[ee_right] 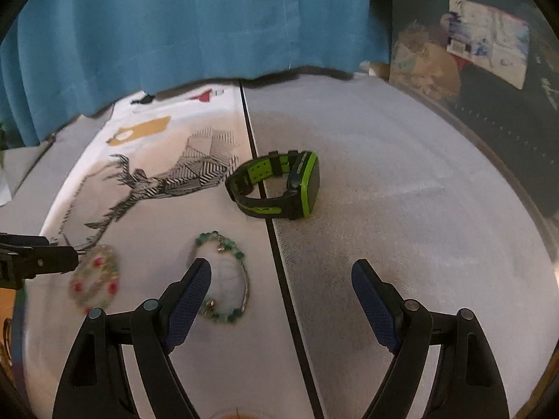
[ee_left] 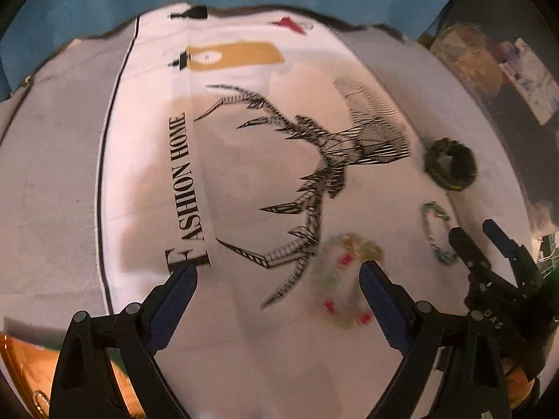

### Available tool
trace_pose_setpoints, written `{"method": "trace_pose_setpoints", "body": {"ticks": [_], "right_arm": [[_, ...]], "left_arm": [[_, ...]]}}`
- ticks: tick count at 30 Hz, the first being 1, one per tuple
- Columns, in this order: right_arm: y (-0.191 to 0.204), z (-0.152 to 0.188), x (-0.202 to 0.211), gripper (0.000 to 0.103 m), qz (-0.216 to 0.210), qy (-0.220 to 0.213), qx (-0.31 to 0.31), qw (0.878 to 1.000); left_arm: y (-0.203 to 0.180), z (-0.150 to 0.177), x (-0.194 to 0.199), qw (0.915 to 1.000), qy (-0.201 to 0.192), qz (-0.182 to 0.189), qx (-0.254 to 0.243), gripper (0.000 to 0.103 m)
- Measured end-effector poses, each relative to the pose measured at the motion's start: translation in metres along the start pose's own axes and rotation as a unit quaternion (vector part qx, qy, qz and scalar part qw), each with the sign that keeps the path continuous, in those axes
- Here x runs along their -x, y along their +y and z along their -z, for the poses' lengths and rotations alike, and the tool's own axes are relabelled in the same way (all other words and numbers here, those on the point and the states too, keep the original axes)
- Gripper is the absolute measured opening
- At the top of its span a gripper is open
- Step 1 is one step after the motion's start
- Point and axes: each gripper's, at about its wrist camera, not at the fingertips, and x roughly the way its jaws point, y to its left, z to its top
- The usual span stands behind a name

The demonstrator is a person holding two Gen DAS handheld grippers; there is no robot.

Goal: Organize jewelry
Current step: 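Move both open grippers toward the remaining bracelets on the runner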

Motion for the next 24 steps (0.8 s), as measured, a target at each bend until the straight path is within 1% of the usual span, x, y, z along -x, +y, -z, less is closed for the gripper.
{"method": "trace_pose_setpoints", "body": {"ticks": [2,3,4,5,6,8,10,12,14,19,20,21,24], "right_arm": [[-0.001,-0.001,-0.007,0.083,-0.006,0.016,-0.001,1.000],[-0.002,-0.001,-0.010,0.084,-0.008,0.022,-0.002,1.000],[-0.002,-0.001,-0.010,0.084,-0.009,0.020,0.000,1.000],[-0.002,-0.001,-0.012,0.085,-0.008,0.022,0.000,1.000],[-0.001,-0.001,-0.013,0.086,-0.006,0.023,0.003,1.000],[0.003,-0.001,-0.015,0.088,0.001,0.027,0.015,1.000],[0.003,-0.002,-0.016,0.090,-0.001,0.028,0.014,1.000],[0.002,-0.002,-0.016,0.090,-0.001,0.029,0.013,1.000],[0.002,-0.002,-0.016,0.090,-0.003,0.030,0.016,0.999],[0.002,-0.002,-0.016,0.090,-0.003,0.030,0.016,0.999],[0.002,-0.003,-0.016,0.091,-0.002,0.030,0.016,0.999],[0.002,-0.003,-0.016,0.091,-0.003,0.030,0.016,0.999],[0.002,-0.002,-0.016,0.091,-0.003,0.030,0.016,0.999]], "left_arm": [[-0.001,-0.002,-0.002,0.9999,-0.009,-0.008,-0.008,0.092],[-0.002,-0.002,-0.004,0.9998,-0.005,-0.012,-0.015,0.092],[-0.004,-0.002,-0.005,0.9995,-0.005,-0.020,-0.025,0.092],[-0.008,0.000,-0.007,0.9985,-0.002,-0.037,-0.040,0.092],[-0.009,0.000,-0.008,0.9979,-0.003,-0.043,-0.048,0.095],[-0.008,0.002,-0.008,0.9981,0.000,-0.043,-0.045,0.095],[-0.008,0.004,-0.007,0.9978,0.002,-0.047,-0.047,0.095],[-0.013,0.007,-0.010,0.9961,0.010,-0.059,-0.065,0.092],[-0.016,0.010,-0.009,0.9948,0.005,-0.066,-0.077,0.092],[-0.014,0.013,-0.009,0.9950,-0.002,-0.064,-0.077,0.092],[-0.014,0.014,-0.009,0.9949,-0.003,-0.065,-0.077,0.090],[-0.014,0.014,-0.008,0.9949,-0.006,-0.063,-0.078,0.084],[-0.013,0.011,-0.006,0.9949,-0.008,-0.060,-0.081,0.075]]}}
